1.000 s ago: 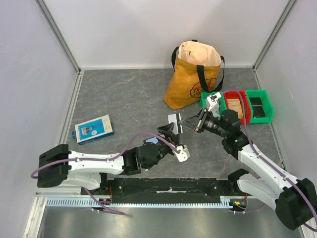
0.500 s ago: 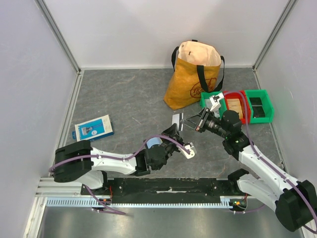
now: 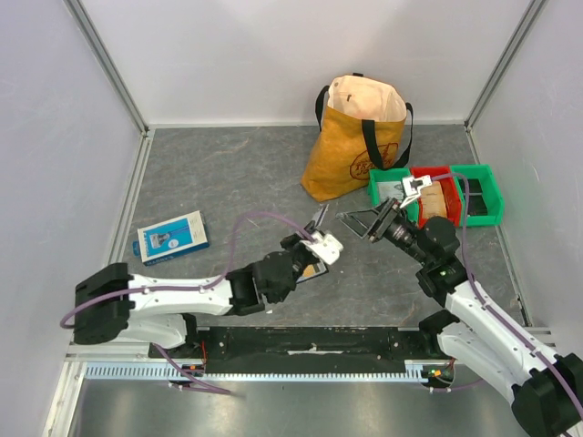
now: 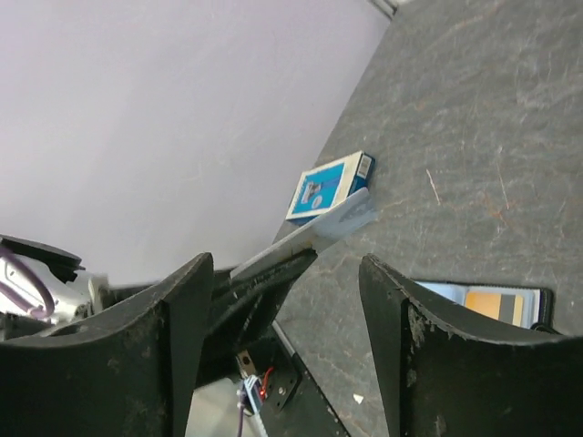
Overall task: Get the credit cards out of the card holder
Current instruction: Remove the credit card from the card holder.
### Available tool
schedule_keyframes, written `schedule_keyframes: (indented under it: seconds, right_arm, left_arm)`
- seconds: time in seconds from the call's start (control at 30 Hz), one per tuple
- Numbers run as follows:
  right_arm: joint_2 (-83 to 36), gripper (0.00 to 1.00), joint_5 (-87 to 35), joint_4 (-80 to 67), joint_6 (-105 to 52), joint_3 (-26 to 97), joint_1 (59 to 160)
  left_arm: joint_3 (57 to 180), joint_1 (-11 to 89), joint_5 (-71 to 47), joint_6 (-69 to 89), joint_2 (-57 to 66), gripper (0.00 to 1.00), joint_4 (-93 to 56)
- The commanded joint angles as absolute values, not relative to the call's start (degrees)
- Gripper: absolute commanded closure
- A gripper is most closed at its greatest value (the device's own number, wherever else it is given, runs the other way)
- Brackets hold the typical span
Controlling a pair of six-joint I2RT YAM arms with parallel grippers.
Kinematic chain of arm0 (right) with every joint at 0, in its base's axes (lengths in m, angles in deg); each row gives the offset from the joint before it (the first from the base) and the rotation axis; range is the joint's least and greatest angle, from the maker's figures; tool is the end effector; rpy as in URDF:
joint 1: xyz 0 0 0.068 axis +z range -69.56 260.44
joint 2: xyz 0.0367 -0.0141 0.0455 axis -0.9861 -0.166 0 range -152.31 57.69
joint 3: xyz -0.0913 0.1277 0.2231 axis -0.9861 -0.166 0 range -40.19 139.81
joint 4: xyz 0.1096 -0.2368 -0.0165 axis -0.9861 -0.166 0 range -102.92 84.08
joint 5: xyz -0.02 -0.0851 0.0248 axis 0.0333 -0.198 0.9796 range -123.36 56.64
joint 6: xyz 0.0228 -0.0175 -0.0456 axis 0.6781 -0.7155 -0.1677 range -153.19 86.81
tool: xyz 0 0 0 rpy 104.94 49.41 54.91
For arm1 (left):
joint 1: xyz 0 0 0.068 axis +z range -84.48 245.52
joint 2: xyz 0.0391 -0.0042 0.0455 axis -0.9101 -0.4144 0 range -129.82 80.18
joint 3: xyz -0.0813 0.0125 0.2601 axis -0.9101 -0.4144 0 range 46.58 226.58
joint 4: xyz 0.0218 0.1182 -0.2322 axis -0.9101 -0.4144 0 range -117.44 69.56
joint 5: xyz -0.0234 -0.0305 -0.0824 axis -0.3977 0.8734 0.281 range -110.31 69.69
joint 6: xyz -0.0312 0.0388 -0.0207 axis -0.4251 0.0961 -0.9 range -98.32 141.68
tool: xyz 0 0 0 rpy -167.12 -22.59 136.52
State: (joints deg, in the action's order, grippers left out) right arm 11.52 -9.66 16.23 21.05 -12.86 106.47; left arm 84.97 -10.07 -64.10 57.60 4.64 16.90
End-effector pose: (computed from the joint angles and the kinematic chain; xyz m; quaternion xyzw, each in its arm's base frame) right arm 0.1689 0.0983 0.2877 0.0189 0.6879 0.5665 0.4533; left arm 0.0948 -0.2702 0.2693 0.3929 0.5869 0.0246 0.7075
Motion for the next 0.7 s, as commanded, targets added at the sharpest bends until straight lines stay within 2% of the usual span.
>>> schedule_keyframes:
  seconds: [0.0,0.17,0.37,0.67]
  right_arm:
    - [14.09,0.26,-13.58,26.85,19.55,-16.71,106.64]
    - [13.14,0.26,-13.85,39.58,21.03,-22.86,106.64]
    - [7.25,0.26,-13.76,54.53,23.68,-28.14,108.74]
    - [-2.68,0.29,-17.36,65.61,23.24,-29.73,114.89]
  left_arm:
    - [87.19,-5.51,-57.51,28.58,12.05,0.98,5.06]
    - [81.31,3.45,-41.69,2.30,18.47,0.98,6.18]
    - [70.94,12.16,-31.48,-22.93,21.74,0.98,21.98]
    - [64.69,13.58,-27.34,-39.93,19.63,0.98,39.04]
